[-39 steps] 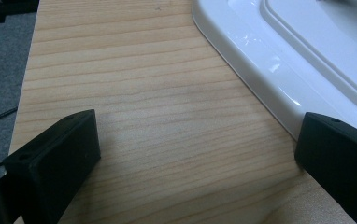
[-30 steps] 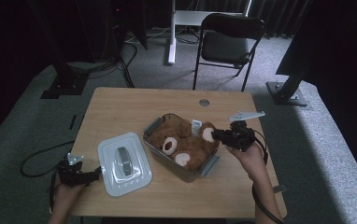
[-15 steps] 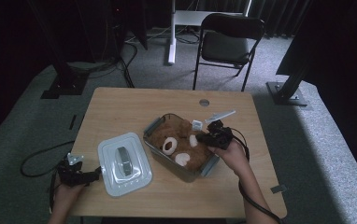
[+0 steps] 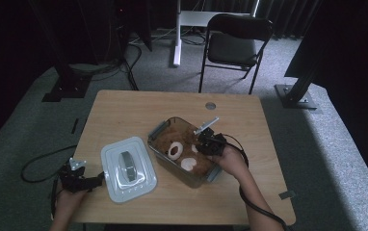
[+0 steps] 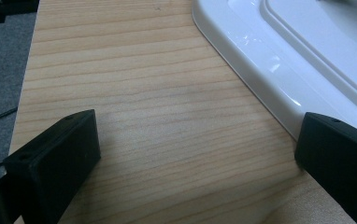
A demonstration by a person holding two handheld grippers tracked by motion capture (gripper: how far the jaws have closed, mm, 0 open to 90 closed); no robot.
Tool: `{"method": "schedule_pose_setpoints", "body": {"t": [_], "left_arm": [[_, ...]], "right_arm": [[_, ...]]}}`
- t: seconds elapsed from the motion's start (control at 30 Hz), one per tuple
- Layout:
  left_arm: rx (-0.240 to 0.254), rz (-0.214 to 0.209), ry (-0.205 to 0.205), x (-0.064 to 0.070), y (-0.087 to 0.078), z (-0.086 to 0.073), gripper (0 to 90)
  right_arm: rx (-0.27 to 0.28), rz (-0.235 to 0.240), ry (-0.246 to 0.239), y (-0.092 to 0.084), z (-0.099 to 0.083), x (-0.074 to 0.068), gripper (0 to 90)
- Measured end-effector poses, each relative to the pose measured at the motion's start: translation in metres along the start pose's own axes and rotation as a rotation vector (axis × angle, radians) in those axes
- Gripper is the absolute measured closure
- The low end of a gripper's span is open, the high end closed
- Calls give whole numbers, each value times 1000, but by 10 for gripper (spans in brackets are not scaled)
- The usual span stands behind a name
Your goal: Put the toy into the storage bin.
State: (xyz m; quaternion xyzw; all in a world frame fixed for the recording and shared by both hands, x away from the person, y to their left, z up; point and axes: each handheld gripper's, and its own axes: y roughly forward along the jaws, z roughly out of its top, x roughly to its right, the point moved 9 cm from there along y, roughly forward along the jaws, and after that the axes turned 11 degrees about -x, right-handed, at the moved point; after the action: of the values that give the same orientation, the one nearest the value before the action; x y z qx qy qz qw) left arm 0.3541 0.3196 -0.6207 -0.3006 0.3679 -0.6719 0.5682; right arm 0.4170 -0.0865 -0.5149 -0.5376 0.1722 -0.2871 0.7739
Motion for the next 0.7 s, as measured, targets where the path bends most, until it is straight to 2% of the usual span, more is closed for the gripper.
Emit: {"method": "schedule_pose_setpoints", "body": {"t": [0.07, 0.2, 0.33, 0.43, 0.47, 0.5, 0.57, 0.63, 0.7], "left_arm": [[0, 0, 0, 0, 0, 0, 7], [0, 0, 0, 0, 0, 0, 7], [0, 0, 0, 0, 0, 0, 7], [0, 0, 0, 0, 0, 0, 8], [0, 0, 0, 0, 0, 0, 8], [-1, 0, 0, 0, 0, 0, 7], [-1, 0, 1, 0, 0, 0, 7], [-1, 1, 2, 0, 0, 0, 7], [-1, 0, 1, 0, 0, 0, 7]], "right_arm": [[9, 7, 21, 1, 0, 2, 900], [-14, -25, -1, 3, 0, 1, 900], [-15, -31, -6, 3, 1, 1, 900], [15, -3, 11, 1, 1, 2, 900], [53, 24, 39, -4, 2, 3, 900], [101, 78, 70, -11, 1, 6, 899], [151, 130, 109, -19, 2, 7, 896], [164, 139, 111, -23, 2, 8, 885], [216, 148, 125, -39, 6, 11, 880]]}}
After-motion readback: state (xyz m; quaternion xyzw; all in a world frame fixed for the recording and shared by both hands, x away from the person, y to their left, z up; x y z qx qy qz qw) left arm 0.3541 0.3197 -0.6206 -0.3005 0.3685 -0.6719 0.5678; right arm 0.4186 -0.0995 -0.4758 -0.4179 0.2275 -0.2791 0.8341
